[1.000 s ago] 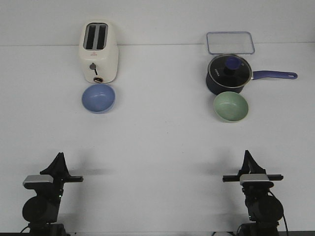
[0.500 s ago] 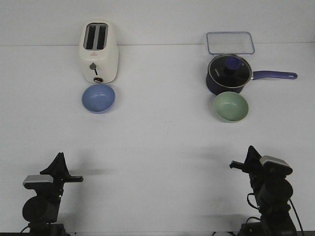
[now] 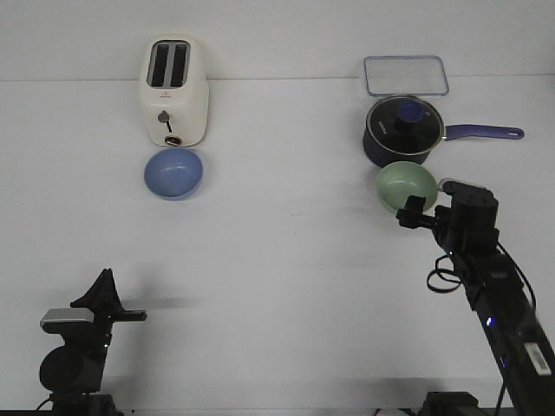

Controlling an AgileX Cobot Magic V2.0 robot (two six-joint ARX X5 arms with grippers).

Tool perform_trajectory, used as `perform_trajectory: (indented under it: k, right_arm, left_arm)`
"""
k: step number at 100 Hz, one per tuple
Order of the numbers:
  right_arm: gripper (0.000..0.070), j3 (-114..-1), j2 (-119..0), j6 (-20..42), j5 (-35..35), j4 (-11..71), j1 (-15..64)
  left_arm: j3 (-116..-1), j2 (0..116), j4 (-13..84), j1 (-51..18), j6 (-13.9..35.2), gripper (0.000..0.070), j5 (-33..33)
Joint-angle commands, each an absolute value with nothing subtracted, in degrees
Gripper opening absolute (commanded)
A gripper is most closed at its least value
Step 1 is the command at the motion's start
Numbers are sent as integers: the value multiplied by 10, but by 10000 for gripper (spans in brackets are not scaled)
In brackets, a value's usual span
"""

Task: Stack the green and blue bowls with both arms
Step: 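Reach the right gripper to the pale green bowl rim and grasp it, then lift the green bowl and carry it toward the table center, nearer the robot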

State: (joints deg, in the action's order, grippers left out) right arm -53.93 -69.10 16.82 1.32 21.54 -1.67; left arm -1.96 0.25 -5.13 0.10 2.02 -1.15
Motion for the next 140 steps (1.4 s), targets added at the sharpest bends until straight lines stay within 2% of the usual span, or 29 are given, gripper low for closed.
perform_trajectory:
  k: [1,37,44,57,69,72,95,124,140]
  right_arm:
    - [547,-568,-747,140,13,208,-27]
    - [542,-691,-960,132,-17,197,-81]
    - [514,-705,-985,131,-20,197,-84]
    - [346,-714,-1013,130,-28,197,-88]
    - [46,-714,-1021,127,-35,198,-88]
    - [0,-714,-1021,124,-37,198,-88]
    - [0,-723,-984,115,-54,225,-90]
    - [0,-720,-821,115,-161,291,-90]
    - [0,-680,-742,114,-219,318,-40]
  left_arm:
    - [-8,2,-57,1,18,15,-11]
    - [-8,2,-57,0,18,15,-11]
    - [-8,2,-57,1,18,15,-11]
    - [-8,2,-57,0,18,15,-11]
    - [-8,2,-57,0,18,15,-11]
    - [-8,2,-57,0,18,15,-11]
    - [-8,2,-57,0,18,15,-11]
    - [-8,2,-57,0,18,15,-11]
    - [-8,2,-57,0,18,15,-11]
